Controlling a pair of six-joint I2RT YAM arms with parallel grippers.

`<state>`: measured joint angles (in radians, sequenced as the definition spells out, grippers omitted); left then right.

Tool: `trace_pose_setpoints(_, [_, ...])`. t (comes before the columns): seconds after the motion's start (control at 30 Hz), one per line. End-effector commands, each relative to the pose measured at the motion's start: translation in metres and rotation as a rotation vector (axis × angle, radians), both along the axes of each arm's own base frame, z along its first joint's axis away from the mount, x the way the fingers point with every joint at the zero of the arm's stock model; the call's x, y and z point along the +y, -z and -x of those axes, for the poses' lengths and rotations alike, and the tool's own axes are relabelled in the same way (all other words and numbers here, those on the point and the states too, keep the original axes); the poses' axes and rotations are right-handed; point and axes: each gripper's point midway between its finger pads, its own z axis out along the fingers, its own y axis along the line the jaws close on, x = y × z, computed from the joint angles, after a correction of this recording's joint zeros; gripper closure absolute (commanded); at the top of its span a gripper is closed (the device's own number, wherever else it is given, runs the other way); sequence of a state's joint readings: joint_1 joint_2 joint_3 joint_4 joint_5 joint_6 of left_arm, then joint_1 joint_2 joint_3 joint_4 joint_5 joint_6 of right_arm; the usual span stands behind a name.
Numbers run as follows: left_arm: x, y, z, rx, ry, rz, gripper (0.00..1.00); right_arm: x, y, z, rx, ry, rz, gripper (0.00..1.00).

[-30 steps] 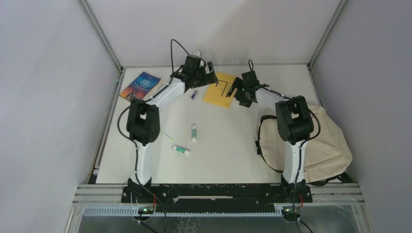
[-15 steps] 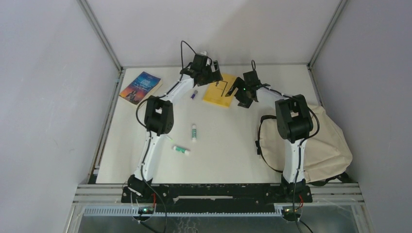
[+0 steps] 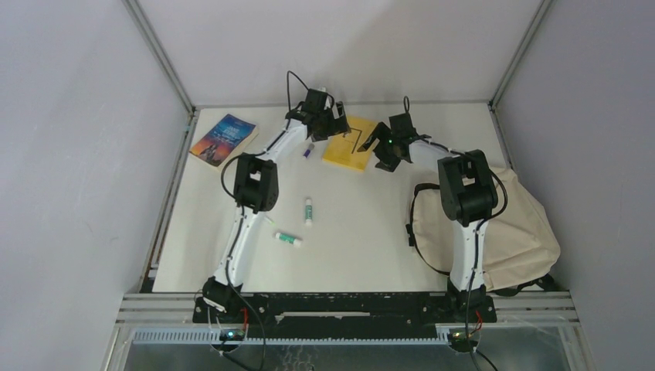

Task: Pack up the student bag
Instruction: Move the book to the center of the board.

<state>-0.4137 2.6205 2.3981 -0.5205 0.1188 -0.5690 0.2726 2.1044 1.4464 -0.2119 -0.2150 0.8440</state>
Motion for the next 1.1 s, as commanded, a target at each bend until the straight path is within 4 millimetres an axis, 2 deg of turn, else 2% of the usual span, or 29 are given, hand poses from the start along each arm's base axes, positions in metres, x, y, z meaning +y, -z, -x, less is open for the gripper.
trace_pose_setpoints(0.0, [-0.008, -0.017, 0.003, 0.011, 0.035, 0.054, 0.02, 0.004, 0.002, -0.014, -0.002, 0.012, -0.044, 0.07])
trace_pose_setpoints(0.2, [-0.018, -0.002, 0.031, 0.103, 0.095, 0.096, 0.07, 0.009, 0.007, -0.015, 0.01, -0.014, -0.055, 0.1])
trace_pose_setpoints(0.3, [-0.026, -0.014, 0.049, 0.114, 0.145, 0.117, 0.08, 0.008, 0.01, -0.008, 0.02, -0.032, -0.049, 0.14])
trace_pose_setpoints(0.43, [-0.033, -0.041, 0.078, 0.088, 0.19, 0.143, 0.08, 0.007, 0.007, 0.01, 0.01, -0.069, -0.047, 0.19])
trace_pose_setpoints(0.5, [-0.034, -0.051, 0.095, 0.086, 0.199, 0.16, 0.08, 0.006, 0.004, 0.025, 0.006, -0.093, -0.034, 0.22])
trace_pose_setpoints(0.67, [-0.035, -0.051, 0.15, 0.102, 0.255, 0.128, 0.08, 0.01, 0.002, 0.07, 0.008, -0.161, -0.014, 0.31])
trace_pose_setpoints(0.73, [-0.037, -0.051, 0.177, 0.106, 0.291, 0.112, 0.07, 0.015, 0.003, 0.093, 0.013, -0.192, -0.015, 0.34])
trace_pose_setpoints(0.83, [-0.025, -0.052, 0.209, 0.088, 0.302, 0.069, 0.06, 0.022, 0.001, 0.135, 0.021, -0.245, -0.031, 0.36])
trace_pose_setpoints(0.97, [-0.004, -0.057, 0.23, 0.07, 0.277, 0.045, 0.03, 0.02, -0.009, 0.173, 0.012, -0.295, -0.025, 0.36])
trace_pose_setpoints(1.07, [0.01, -0.058, 0.233, 0.05, 0.236, 0.005, 0.0, 0.011, -0.021, 0.182, -0.018, -0.302, -0.007, 0.32])
